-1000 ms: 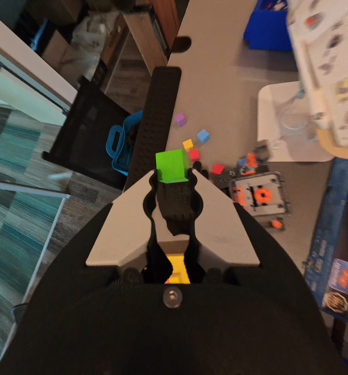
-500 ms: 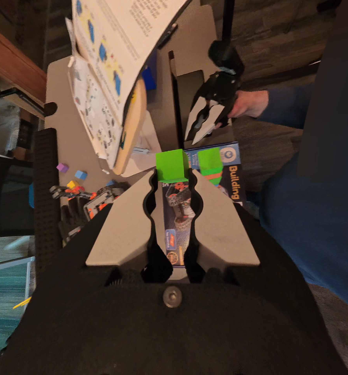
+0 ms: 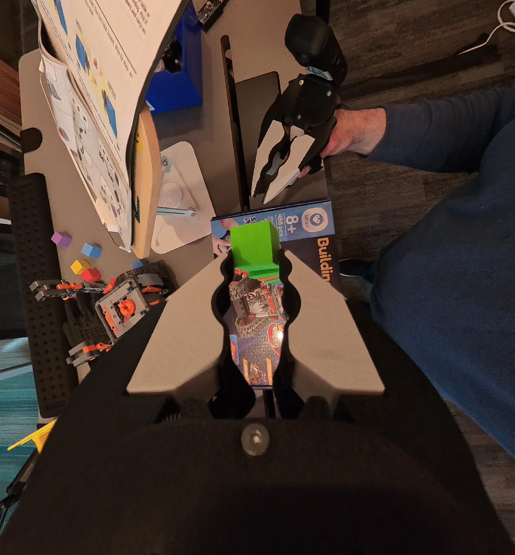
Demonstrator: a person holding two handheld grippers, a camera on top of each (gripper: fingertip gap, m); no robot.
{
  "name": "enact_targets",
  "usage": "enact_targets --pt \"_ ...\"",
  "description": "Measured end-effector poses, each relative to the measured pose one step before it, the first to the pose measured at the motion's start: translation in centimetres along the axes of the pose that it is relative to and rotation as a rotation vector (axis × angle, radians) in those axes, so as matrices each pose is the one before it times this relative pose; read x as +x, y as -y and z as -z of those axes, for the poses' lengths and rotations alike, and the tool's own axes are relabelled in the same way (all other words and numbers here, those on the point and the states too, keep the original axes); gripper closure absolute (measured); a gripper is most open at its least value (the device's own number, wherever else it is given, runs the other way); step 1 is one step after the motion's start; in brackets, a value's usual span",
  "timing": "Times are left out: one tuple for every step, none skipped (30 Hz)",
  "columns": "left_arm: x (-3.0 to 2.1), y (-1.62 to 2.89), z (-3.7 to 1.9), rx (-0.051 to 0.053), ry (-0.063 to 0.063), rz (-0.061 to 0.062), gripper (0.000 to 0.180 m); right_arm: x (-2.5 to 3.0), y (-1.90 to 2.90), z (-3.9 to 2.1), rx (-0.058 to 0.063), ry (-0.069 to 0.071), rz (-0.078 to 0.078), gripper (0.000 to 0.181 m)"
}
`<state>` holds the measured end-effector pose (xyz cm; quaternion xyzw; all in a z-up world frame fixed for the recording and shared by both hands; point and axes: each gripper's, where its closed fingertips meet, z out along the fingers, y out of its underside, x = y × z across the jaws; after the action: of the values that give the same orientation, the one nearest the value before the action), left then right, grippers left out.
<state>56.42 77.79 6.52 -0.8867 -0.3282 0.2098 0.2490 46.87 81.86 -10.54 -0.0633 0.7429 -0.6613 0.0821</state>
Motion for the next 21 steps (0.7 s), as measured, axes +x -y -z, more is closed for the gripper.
enact_targets --pt "0.044 0.036 0.031 -0.0012 0.0053 -0.0024 0.152 -0.053 0.034 0.069 0.0018 -0.0004 -0.0002 0.168" --pt "-0.010 0.002 0.049 -0.0032 0.0069 0.0006 0.152 -0.034 0.013 0.064 0.0009 -0.0012 0.0005 0.168" --pt "0.019 -0.074 0.024 -0.0066 0.0049 -0.0022 0.152 -0.045 0.008 0.040 0.0011 -0.0010 0.0004 0.168" --pt "0.030 -0.053 0.024 -0.0051 0.0035 -0.0021 0.152 -0.057 0.032 0.037 0.0021 0.0003 -0.0002 0.168" --pt "0.015 0.012 0.028 0.0009 0.0019 0.0017 0.152 -0.055 0.031 0.019 0.0018 0.0005 0.0000 0.168" --pt "-0.025 -0.059 0.029 -0.0033 0.0026 0.0036 0.152 -0.043 0.034 0.005 0.0012 0.0003 0.0008 0.168" --pt "-0.014 -0.031 0.018 -0.0009 0.0011 0.0013 0.152 -0.051 0.029 -0.004 0.0008 0.0005 0.0011 0.168" --pt "-0.031 0.007 0.019 0.0015 0.0018 0.0019 0.152 -0.026 0.032 -0.010 0.0009 0.0002 0.0010 0.168" --pt "-0.083 -0.070 -0.005 -0.0030 0.0056 0.0033 0.152 -0.030 0.036 -0.013 0.0012 0.0002 0.0004 0.168" --pt "0.000 -0.064 -0.020 -0.0035 0.0014 -0.0009 0.152 -0.024 0.033 -0.006 0.0018 0.0002 0.0001 0.168" --pt "0.108 0.037 -0.028 0.0026 -0.0043 -0.0008 0.152 -0.039 0.037 -0.001 0.0021 0.0003 -0.0001 0.168" --pt "0.022 0.035 -0.040 0.0020 0.0029 0.0009 0.152 -0.025 0.018 -0.002 0.0014 0.0007 -0.0005 0.168" --pt "0.028 -0.078 -0.062 -0.0058 0.0023 -0.0037 0.152 -0.034 -0.004 -0.020 0.0004 0.0005 0.0000 0.168" --pt "0.057 -0.078 -0.051 -0.0058 -0.0006 -0.0040 0.151 -0.032 0.000 -0.007 0.0000 0.0004 0.0004 0.168" --pt "-0.022 0.017 0.004 0.0021 0.0035 -0.0010 0.151 -0.044 0.010 -0.011 0.0008 0.0010 0.0000 0.168" --pt "-0.013 -0.009 0.009 0.0010 0.0012 0.0007 0.152 -0.059 0.037 0.013 0.0015 0.0011 0.0003 0.168" --pt "-0.034 -0.010 0.015 0.0012 0.0013 0.0011 0.152 -0.034 0.032 0.008 0.0010 0.0004 0.0007 0.168" --pt "-0.052 0.016 0.013 0.0026 0.0028 0.0019 0.152 -0.031 0.015 0.020 0.0006 -0.0001 0.0005 0.168" --pt "-0.032 0.022 -0.016 0.0022 0.0017 0.0018 0.152 -0.018 0.030 0.023 0.0009 0.0001 0.0000 0.168" --pt "-0.023 -0.065 -0.037 -0.0034 0.0023 0.0001 0.151 -0.019 0.020 0.021 0.0009 0.0001 -0.0001 0.168" --pt "-0.045 -0.075 -0.036 -0.0053 0.0050 -0.0030 0.151 -0.014 0.018 0.023 0.0008 -0.0001 0.0001 0.168"
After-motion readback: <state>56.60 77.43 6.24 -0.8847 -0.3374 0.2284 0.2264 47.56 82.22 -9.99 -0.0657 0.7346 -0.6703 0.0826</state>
